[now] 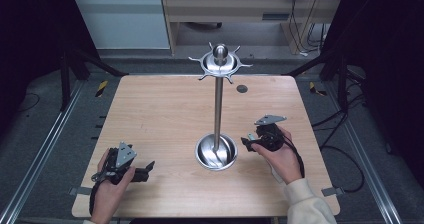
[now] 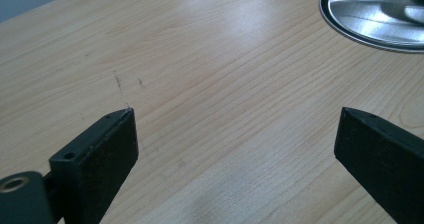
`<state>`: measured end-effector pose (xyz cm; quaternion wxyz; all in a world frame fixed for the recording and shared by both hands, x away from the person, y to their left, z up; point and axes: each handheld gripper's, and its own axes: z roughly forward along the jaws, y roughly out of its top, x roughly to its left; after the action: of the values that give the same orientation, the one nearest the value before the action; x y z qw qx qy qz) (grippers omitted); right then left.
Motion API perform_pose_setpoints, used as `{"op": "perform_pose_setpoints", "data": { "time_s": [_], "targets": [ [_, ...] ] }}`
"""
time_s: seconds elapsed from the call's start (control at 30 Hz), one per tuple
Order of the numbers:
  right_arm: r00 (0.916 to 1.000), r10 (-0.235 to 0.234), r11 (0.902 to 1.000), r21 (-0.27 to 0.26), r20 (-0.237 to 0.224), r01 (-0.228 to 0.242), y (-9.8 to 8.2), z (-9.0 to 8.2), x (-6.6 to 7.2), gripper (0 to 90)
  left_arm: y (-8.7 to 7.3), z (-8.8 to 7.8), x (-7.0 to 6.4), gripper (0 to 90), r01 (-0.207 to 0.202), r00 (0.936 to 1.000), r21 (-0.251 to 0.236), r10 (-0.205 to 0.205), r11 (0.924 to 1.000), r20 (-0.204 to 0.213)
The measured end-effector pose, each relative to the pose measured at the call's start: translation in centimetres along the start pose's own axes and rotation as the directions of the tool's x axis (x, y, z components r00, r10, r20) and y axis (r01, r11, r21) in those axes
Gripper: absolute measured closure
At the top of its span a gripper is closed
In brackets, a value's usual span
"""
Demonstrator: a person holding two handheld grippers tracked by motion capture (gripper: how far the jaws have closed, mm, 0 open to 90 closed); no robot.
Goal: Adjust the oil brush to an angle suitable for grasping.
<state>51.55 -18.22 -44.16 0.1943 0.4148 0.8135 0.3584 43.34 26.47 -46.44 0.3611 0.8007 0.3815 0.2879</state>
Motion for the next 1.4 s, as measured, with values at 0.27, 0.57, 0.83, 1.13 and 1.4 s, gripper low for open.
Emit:
{"op": "perform_pose_setpoints", "data": {
  "time_s": [0.27, 0.57, 0.83, 1.13, 1.4],
  "targets": [
    [0.9986, -0.05, 0.9966, 0.066, 0.018, 0.049, -0.4, 1.0, 0.4, 37.7, -0.1, 0.0, 0.2, 3.4, 0.005, 1.0, -0.001, -0.005, 1.0, 0.001],
    [0.9968, -0.078, 0.9901, 0.119, 0.02, 0.075, -1.2, 1.7, 0.5, 69.6, 0.0, 0.1, 0.0, 3.4, -0.001, 1.0, 0.003, 0.001, 1.0, 0.002],
    [0.9956, -0.084, 0.9869, 0.142, 0.042, 0.078, -1.5, 1.9, -0.1, 88.7, 0.0, 0.1, 0.1, 3.5, -0.001, 1.0, 0.003, 0.001, 1.0, 0.001],
    [0.9944, -0.082, 0.9835, 0.167, 0.067, 0.07, -1.8, 2.6, -0.3, 90.0, 0.0, 0.2, 0.0, 3.6, -0.006, 1.0, 0.007, 0.006, 1.0, 0.005],
    [0.9922, -0.101, 0.9734, 0.213, 0.073, 0.084, -2.1, 3.6, -0.4, 90.0, 0.0, 0.2, 0.0, 3.7, -0.006, 0.9999, 0.009, 0.006, 0.9999, 0.008]
  ]
}}
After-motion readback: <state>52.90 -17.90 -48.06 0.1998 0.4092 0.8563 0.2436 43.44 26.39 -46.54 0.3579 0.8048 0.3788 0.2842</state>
